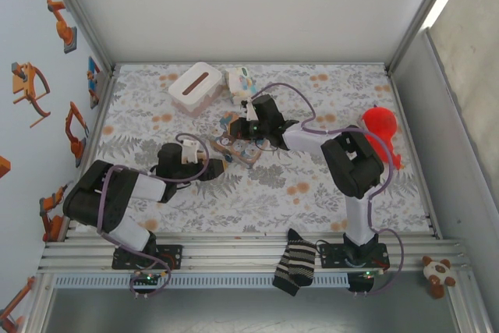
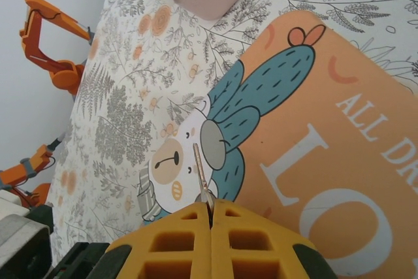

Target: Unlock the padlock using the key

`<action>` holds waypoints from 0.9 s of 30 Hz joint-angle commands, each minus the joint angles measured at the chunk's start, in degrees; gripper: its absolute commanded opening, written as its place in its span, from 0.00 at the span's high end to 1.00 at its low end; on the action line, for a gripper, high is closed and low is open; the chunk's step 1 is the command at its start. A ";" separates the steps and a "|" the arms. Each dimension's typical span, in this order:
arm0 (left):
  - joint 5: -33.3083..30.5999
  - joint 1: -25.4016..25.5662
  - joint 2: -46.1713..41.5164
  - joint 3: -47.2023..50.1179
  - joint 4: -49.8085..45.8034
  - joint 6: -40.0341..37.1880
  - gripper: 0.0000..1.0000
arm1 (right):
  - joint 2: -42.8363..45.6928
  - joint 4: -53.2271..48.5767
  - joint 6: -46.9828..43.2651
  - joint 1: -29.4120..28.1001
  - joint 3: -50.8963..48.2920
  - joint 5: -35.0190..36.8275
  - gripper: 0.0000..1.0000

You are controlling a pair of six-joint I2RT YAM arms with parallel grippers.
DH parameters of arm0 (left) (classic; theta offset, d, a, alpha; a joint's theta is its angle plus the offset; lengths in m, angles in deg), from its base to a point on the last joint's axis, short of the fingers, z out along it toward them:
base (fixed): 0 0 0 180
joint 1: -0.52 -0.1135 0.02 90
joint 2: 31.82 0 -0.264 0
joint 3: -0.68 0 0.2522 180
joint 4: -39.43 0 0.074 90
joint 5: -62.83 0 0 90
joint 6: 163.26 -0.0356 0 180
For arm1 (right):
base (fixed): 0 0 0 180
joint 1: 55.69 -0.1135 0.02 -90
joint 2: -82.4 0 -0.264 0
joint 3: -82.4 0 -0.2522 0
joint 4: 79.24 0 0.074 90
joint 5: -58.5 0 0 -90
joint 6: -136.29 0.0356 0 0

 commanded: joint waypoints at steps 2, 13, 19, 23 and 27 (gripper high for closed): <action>2.24 -0.01 1.78 -2.59 0.45 -3.11 0.40 | -1.41 -1.08 -1.14 0.16 1.32 0.36 1.00; 2.60 0.07 6.22 -6.08 -0.74 -6.00 0.43 | -1.65 -0.94 -0.99 0.19 0.08 0.25 1.00; 3.59 0.09 8.09 -7.60 -1.36 -7.25 0.44 | -1.60 -1.08 -0.96 0.14 0.06 0.16 1.00; 4.01 0.14 9.14 -8.28 -1.05 -7.43 0.44 | -1.80 -1.40 -1.15 0.15 0.15 0.25 1.00; 4.35 0.24 10.47 -8.83 -0.41 -7.19 0.45 | -2.07 -1.65 -1.14 0.16 0.51 0.34 1.00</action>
